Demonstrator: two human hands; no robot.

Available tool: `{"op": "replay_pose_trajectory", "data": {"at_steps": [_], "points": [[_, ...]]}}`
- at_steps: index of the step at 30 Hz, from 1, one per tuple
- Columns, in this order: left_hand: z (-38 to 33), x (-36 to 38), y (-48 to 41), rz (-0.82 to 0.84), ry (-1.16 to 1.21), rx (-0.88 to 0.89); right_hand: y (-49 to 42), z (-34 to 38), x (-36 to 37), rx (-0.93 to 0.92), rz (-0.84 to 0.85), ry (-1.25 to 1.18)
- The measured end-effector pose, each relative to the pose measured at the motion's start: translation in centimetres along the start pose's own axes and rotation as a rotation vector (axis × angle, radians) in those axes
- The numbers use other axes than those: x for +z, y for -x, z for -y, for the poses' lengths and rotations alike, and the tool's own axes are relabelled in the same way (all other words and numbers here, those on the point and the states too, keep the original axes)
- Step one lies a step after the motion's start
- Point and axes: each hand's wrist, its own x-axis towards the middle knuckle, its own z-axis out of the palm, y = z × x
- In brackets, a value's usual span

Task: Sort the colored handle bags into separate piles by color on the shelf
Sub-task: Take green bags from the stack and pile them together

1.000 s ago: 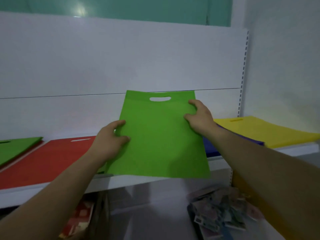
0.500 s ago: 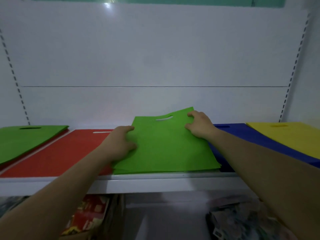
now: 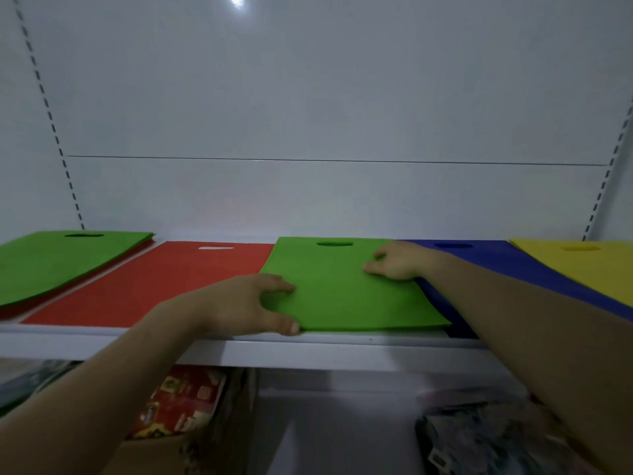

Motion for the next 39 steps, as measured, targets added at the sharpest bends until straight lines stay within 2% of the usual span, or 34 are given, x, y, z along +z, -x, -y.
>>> {"op": "replay_pose_trajectory", "data": {"at_steps": [10, 16, 23, 32, 39], "points": [[-0.4, 0.0, 0.8, -0.036, -0.017, -0.026, 0.0, 0.4, -0.6, -0.011, 0.015, 0.026], [-1.4, -0.9, 0.8, -0.18, 0.04, -0.053, -0.5, 1.5, -1.7, -0.088, -0.085, -0.017], [-1.2, -1.2, 2.0, -0.303, 0.061, -0.185, -1.7, 3.7, -1.9, -0.201, -0.106, -0.055], [1.9, -1.7, 7.5, -0.414, 0.086, -0.277, -0.2, 10.8, -2.0, -0.323, -0.105, -0.067], [7.8, -4.2, 14.3, -0.442, 0.061, -0.296, 2.5, 20.7, -1.5, -0.376, -0.128, -0.085]]}}
